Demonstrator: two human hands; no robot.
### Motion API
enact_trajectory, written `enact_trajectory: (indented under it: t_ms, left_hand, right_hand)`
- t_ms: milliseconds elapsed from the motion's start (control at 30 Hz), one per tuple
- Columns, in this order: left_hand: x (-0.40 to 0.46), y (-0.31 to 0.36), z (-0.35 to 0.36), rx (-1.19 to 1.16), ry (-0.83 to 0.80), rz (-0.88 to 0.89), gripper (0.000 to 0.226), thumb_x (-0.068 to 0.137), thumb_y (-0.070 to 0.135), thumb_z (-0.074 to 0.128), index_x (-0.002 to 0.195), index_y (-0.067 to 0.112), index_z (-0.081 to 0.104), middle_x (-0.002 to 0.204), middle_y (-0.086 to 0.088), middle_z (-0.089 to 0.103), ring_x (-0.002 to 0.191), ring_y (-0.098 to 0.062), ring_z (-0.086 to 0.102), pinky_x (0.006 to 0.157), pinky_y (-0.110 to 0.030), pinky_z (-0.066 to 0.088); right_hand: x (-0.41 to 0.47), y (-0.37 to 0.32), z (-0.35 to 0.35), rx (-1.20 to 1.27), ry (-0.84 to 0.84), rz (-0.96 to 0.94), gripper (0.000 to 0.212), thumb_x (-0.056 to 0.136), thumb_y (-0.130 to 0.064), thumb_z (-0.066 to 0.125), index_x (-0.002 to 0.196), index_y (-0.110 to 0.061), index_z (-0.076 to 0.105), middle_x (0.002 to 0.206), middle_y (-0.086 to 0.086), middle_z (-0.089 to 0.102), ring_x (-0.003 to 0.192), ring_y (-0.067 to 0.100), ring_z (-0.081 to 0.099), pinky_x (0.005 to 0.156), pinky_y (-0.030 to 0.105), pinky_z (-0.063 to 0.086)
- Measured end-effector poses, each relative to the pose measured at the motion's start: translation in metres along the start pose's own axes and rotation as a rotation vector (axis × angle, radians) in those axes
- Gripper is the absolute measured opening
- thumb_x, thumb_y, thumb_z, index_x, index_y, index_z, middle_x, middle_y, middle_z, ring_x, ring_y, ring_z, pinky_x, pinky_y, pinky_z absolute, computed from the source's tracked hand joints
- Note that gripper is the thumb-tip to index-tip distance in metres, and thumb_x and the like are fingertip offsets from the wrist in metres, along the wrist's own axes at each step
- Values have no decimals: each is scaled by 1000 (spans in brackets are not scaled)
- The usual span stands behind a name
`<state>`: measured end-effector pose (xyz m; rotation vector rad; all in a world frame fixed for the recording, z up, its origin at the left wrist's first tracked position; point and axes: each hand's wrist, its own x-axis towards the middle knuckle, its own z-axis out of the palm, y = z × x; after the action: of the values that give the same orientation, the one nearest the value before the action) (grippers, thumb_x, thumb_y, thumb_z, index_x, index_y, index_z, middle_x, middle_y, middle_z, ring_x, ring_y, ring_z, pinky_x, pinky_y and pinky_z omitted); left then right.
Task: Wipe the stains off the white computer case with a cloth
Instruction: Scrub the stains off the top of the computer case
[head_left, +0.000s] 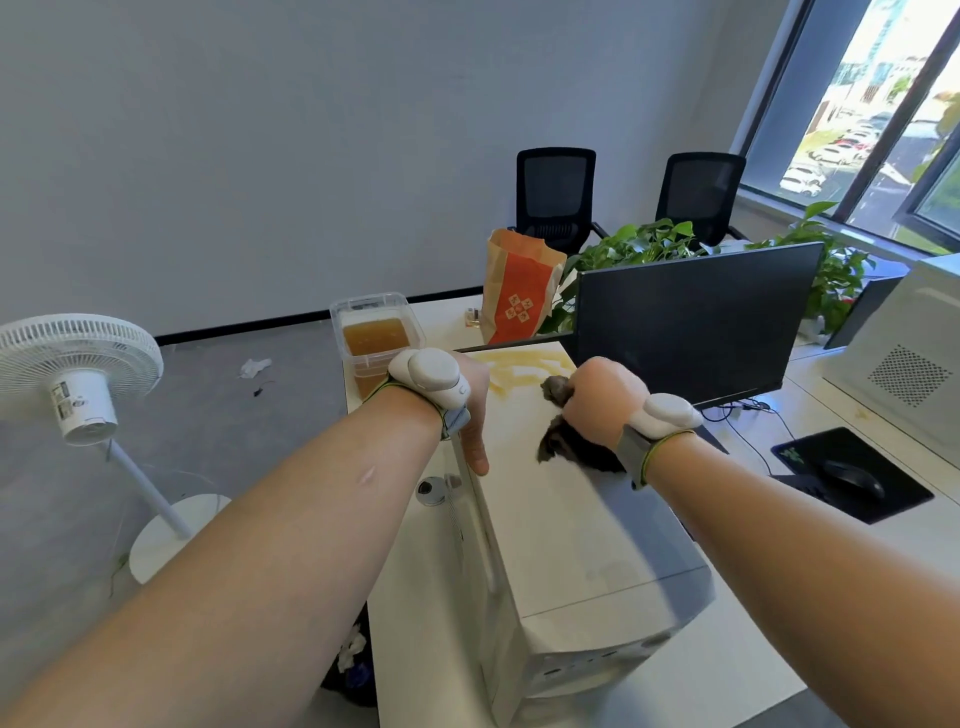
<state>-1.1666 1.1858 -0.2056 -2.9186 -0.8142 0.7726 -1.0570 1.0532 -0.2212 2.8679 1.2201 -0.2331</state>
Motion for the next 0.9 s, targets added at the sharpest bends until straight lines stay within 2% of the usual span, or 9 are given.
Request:
enact_trajectory:
  t_ms: [100,167,233,333,433,500,633,700,900]
  left_hand:
    - [3,-3,0,24,-67,3,64,70,60,86,41,20,45,27,7,38,21,-12,29,33,-9,24]
    - [7,-5,1,1,-45,-1,66,67,65,85,49,18,42,32,6,40,24,-14,30,36,-10,26]
    - [14,-7,4,-24,-6,0,63,67,61,87,55,17,43,41,4,46,34,-14,38,44,-15,34]
    - [16,-11,10,-35,4,5,68,67,64,86,52,16,40,33,6,40,26,-13,32,38,-12,28]
    - [18,-12,9,-2,-37,13,72,65,65,87,40,18,38,34,6,37,33,-16,34,43,-17,31]
    - [17,-6,4,2,-74,-14,63,73,59,85,47,18,45,42,6,44,41,-15,41,47,-20,35]
    - [13,1,-4,30,-82,-24,60,65,69,84,60,19,51,44,5,50,35,-14,41,48,-20,36]
    - [15,-2,-3,6,-39,-24,63,64,72,83,59,18,50,47,4,50,40,-14,42,48,-21,34]
    - [17,-17,-1,-9,139,-11,62,68,69,82,63,12,59,61,0,59,53,-17,51,51,-24,39]
  right_hand:
    - [-14,-16,5,-7,11,-175,10,94,-17,51,91,-12,59,95,2,55,93,28,61,86,39,57]
    - [-17,-14,16,34,-8,-284,23,91,-18,51,101,-14,72,99,3,61,91,27,63,83,40,58]
    - [-3,-2,7,15,-8,-148,21,90,-19,53,98,-14,73,94,3,65,83,25,64,76,35,57]
    - [10,5,-3,-28,-11,56,10,95,-24,54,91,-16,56,104,3,57,86,25,61,78,35,54]
    - [-8,-8,9,-28,52,-136,10,98,-27,52,94,-19,57,106,4,49,92,28,57,84,37,53]
    - [-15,-7,22,-4,43,-251,20,97,-22,50,99,-14,68,105,2,50,93,28,57,79,35,50]
    - [8,6,1,-60,5,-31,24,99,-21,48,111,-13,67,112,2,54,92,22,54,86,36,55]
    - [5,-1,2,-61,35,-68,24,101,-23,45,114,-18,65,112,2,48,91,22,51,88,38,55]
    - [-12,-8,34,109,153,-168,39,95,-57,56,97,-20,66,103,0,53,82,25,59,70,36,51]
